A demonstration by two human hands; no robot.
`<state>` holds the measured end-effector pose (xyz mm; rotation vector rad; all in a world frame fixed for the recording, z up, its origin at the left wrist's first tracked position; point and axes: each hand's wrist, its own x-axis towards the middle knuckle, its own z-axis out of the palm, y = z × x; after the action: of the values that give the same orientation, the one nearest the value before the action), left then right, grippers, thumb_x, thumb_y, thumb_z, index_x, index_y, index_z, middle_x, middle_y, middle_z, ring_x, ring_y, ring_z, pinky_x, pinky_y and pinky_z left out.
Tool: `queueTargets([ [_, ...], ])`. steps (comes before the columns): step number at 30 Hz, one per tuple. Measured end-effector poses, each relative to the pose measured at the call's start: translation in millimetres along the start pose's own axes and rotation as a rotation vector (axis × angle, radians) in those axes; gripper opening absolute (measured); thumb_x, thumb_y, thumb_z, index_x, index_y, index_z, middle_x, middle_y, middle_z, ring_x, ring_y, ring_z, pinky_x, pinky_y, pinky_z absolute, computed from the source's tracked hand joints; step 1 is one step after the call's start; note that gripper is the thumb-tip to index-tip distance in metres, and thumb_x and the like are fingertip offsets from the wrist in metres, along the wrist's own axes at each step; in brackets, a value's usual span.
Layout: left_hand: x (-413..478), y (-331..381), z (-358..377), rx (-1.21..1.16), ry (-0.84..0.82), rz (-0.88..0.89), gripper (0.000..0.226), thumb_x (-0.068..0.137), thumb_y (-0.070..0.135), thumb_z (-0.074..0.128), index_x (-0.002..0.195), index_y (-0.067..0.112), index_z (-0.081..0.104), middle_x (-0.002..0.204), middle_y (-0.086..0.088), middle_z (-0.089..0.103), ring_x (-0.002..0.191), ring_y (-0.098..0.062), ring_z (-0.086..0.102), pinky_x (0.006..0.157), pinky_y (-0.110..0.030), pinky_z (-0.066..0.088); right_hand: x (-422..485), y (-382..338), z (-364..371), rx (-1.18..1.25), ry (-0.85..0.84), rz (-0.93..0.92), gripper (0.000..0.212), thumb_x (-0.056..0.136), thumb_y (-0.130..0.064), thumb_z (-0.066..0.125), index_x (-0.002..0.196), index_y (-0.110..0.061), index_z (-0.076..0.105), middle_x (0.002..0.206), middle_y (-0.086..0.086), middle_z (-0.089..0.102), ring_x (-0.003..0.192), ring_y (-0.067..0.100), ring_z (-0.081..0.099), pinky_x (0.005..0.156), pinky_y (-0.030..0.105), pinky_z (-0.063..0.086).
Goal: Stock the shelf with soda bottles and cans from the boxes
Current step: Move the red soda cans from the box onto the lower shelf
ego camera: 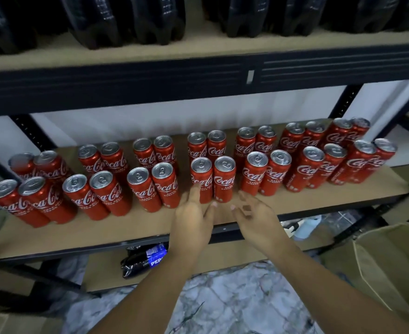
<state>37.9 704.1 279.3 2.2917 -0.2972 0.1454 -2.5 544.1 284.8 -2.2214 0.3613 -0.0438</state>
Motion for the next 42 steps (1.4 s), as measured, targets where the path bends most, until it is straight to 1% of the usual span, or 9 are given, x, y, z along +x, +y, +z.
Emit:
queueTargets([
  [5,14.8,-9.2,11.6,-0.063,0.039,-0.136,0.063,0.095,0.025,0.070,0.148,0.017,0.039,0.131,-0.006,0.063,0.120,-0.025,0.059,0.088,-0.024,0.041,34.2,4.9,21.7,0.045,0.021,0.087,0.050,0.096,-0.036,0.065,0.140,-0.021,0.048,0.128,0.001,0.066,0.114,0.024,0.065,0.098,0.038,0.050],
  [8,23.1,-19.9,19.8,-0.074,0.038,-0.163,0.066,0.094,0.026,0.070,0.150,0.015,0.036,0.125,-0.007,0.067,0.110,-0.028,0.065,0.088,-0.034,0.051,49.5,6.8,37.0,0.107,0.052,0.075,0.051,0.095,-0.034,0.065,0.141,-0.030,0.045,0.131,-0.002,0.066,0.121,0.023,0.062,0.103,0.045,0.050],
  [13,33.3,-28.2,22.2,-0.086,0.027,-0.156,0.059,0.096,0.030,0.067,0.147,0.017,0.041,0.121,-0.004,0.071,0.108,-0.025,0.068,0.085,-0.031,0.052,56.5,6.0,45.4,0.144,0.132,0.101,0.048,0.098,-0.033,0.063,0.143,-0.025,0.047,0.128,-0.002,0.068,0.118,0.023,0.065,0.101,0.035,0.049],
  [20,29.9,-23.4,13.1,-0.056,-0.018,-0.102,0.055,0.097,0.026,0.067,0.146,0.019,0.045,0.125,0.000,0.069,0.112,-0.020,0.066,0.083,-0.021,0.043,51.5,3.6,41.2,0.176,0.082,0.086,0.050,0.098,-0.034,0.063,0.145,-0.028,0.045,0.132,-0.006,0.066,0.123,0.019,0.062,0.105,0.039,0.049],
  [24,17.7,-15.0,-2.4,0.009,-0.055,-0.051,0.056,0.098,0.025,0.064,0.149,0.023,0.042,0.126,0.001,0.068,0.112,-0.022,0.065,0.084,-0.024,0.046,31.4,-2.5,24.9,0.109,0.055,0.047,0.041,0.101,-0.031,0.059,0.139,-0.023,0.049,0.124,-0.003,0.067,0.116,0.020,0.064,0.094,0.031,0.047],
  [28,1.3,2.6,-26.2,0.096,-0.132,0.022,0.055,0.097,0.020,0.062,0.149,0.025,0.042,0.136,-0.001,0.061,0.119,-0.026,0.060,0.090,-0.036,0.052,0.3,-15.7,-3.7,0.054,-0.014,-0.088,0.034,0.099,-0.030,0.052,0.133,-0.033,0.051,0.130,-0.004,0.065,0.121,0.020,0.061,0.104,0.041,0.049],
  [34,-24.7,37.9,-76.3,0.190,-0.239,0.072,0.057,0.099,0.026,0.057,0.152,0.027,0.038,0.148,0.004,0.049,0.129,-0.022,0.052,0.101,-0.033,0.047,-43.8,-58.5,-44.6,-0.201,-0.136,-0.287,0.047,0.096,-0.039,0.037,0.129,-0.013,0.057,0.123,0.004,0.064,0.114,0.022,0.058,0.101,0.037,0.047],
  [37,-35.0,56.7,-108.4,0.237,-0.251,0.069,0.054,0.102,0.025,0.055,0.153,0.018,0.039,0.154,-0.001,0.045,0.141,-0.022,0.041,0.111,-0.027,0.031,-58.1,-77.5,-51.7,-0.339,-0.174,-0.314,0.053,0.098,-0.042,0.034,0.139,-0.012,0.051,0.137,0.006,0.059,0.128,0.024,0.052,0.110,0.039,0.040],
  [42,-50.5,74.4,-149.1,0.343,-0.346,0.008,0.064,0.105,0.037,0.047,0.161,0.016,0.022,0.166,-0.005,0.026,0.153,-0.025,0.023,0.122,-0.045,0.026,-86.6,-105.4,-68.9,-0.435,-0.191,-0.292,0.060,0.105,-0.040,0.038,0.157,-0.011,0.032,0.162,0.009,0.034,0.150,0.024,0.029,0.123,0.039,0.023],
])
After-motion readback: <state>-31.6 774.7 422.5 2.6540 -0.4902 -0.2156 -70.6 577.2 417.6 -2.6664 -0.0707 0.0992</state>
